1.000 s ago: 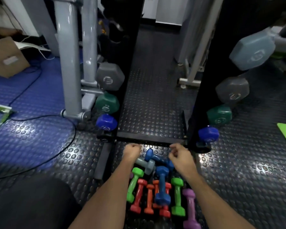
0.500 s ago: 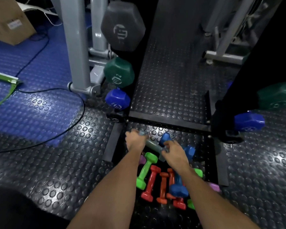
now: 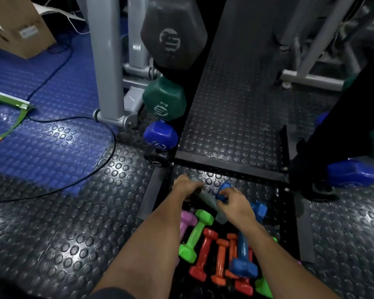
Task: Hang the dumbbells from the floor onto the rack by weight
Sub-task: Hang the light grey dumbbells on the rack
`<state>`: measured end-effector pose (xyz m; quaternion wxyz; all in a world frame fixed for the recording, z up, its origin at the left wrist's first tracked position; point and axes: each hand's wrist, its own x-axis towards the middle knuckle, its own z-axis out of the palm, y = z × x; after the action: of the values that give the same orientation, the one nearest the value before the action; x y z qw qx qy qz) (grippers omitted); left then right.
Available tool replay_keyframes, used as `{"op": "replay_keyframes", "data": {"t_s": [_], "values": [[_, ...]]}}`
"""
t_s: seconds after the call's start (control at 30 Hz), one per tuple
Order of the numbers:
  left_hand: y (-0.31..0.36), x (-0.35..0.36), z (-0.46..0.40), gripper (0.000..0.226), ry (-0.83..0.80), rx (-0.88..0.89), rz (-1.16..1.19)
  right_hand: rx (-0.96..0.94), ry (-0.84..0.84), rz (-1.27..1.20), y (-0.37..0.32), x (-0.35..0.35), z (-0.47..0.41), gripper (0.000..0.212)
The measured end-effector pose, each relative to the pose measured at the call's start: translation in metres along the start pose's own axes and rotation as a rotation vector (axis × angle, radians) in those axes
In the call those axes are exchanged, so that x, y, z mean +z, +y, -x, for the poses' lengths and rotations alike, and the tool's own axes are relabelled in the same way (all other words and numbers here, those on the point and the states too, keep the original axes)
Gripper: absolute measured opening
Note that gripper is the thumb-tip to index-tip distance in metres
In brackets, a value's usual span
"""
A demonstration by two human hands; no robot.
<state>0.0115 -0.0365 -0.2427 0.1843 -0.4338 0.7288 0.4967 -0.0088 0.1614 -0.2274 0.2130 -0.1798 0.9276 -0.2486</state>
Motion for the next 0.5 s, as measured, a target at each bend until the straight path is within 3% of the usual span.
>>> {"op": "replay_keyframes", "data": {"t_s": [0.17,0.3,0.4,0.5], "values": [[0.021,-0.006,0.014,0.075,-0.067,0.085,-0.081,-0.047,-0.059,0.031,-0.006,0.003,-0.002,0.035],[0.018,-0.016,0.02,0.036,-0.197,0.043,-0.037,-0.026,-0.092,0.148,0.002,0.019,-0.004,0.057],[0.007,-0.024,0.025,0.045,-0.262,-0.001,0.061,-0.067,-0.091,0.313,0.002,0.024,-0.006,0.053],[0.001,-0.031,0.031,0.056,-0.342,-0.024,0.167,-0.117,-0.09,0.253,0.004,0.026,-0.007,0.048]]}}
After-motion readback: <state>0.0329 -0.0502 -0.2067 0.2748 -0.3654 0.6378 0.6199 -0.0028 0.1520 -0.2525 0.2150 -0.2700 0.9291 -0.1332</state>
